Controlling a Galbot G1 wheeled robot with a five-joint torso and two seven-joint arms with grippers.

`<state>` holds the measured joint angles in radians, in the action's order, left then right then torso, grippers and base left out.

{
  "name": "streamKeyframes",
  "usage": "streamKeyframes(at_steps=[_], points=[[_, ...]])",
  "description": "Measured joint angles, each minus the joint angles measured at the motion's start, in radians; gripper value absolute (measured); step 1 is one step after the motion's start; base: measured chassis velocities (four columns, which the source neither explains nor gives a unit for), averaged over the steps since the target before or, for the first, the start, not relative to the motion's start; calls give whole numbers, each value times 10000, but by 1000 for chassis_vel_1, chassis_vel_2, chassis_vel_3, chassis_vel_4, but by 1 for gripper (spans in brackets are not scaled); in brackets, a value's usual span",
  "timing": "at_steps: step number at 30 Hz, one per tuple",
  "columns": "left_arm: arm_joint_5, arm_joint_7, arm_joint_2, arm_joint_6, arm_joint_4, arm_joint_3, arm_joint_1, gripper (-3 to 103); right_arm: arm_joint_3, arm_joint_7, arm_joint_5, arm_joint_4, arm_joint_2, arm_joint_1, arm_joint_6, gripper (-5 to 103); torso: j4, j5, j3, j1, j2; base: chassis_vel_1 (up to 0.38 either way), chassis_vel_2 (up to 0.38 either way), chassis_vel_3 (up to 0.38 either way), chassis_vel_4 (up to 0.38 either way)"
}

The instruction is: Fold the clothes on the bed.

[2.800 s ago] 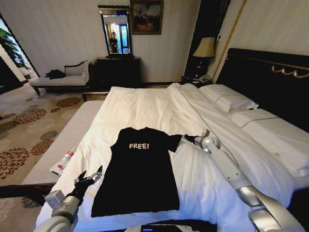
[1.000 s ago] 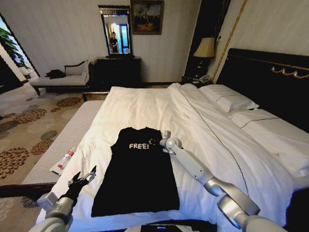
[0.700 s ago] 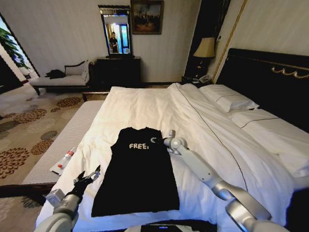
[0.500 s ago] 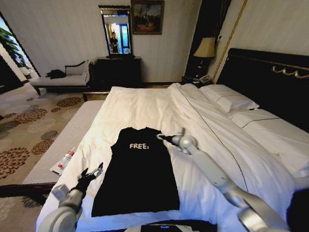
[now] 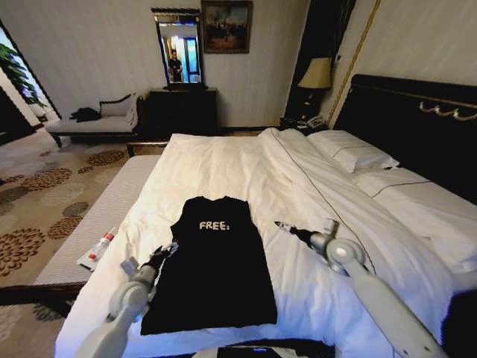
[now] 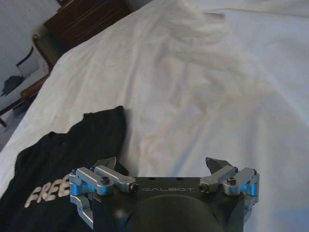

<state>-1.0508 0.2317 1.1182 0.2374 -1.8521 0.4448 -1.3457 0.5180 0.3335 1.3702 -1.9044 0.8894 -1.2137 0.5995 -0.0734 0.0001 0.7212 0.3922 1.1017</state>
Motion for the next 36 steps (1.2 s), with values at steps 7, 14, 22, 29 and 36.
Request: streamKeyframes(at_steps=[7, 14, 22, 29, 36], points=[[-259, -154, 131, -87, 760, -383, 933, 99, 768, -36, 93, -427, -27, -824, 13, 100, 1, -1, 0, 0, 0, 0, 0, 0, 0], [-287, -146, 326, -93, 1508, -708, 1686, 100, 1112, -35, 258, -666, -135, -1133, 23, 100, 0, 0, 0, 0, 0, 0, 0, 0, 0], [-314, -68, 592, -203, 2085, -715, 2228, 99, 1431, -47, 412, -812, -285, -1348, 37, 100, 0, -1, 1, 1, -1, 0, 0, 0, 0], [-491, 103, 389, -297, 2160, -709, 2818, 99, 1359, -87, 375, -842, -237, -1395, 44, 100, 0, 0, 1, 1, -1, 0, 0, 0, 0], [-619, 232, 356, -296, 2333, -756, 3015, 99, 1415, -88, 372, -963, -221, -1476, 52, 100, 0, -1, 1, 1, 0, 0, 0, 0, 0]])
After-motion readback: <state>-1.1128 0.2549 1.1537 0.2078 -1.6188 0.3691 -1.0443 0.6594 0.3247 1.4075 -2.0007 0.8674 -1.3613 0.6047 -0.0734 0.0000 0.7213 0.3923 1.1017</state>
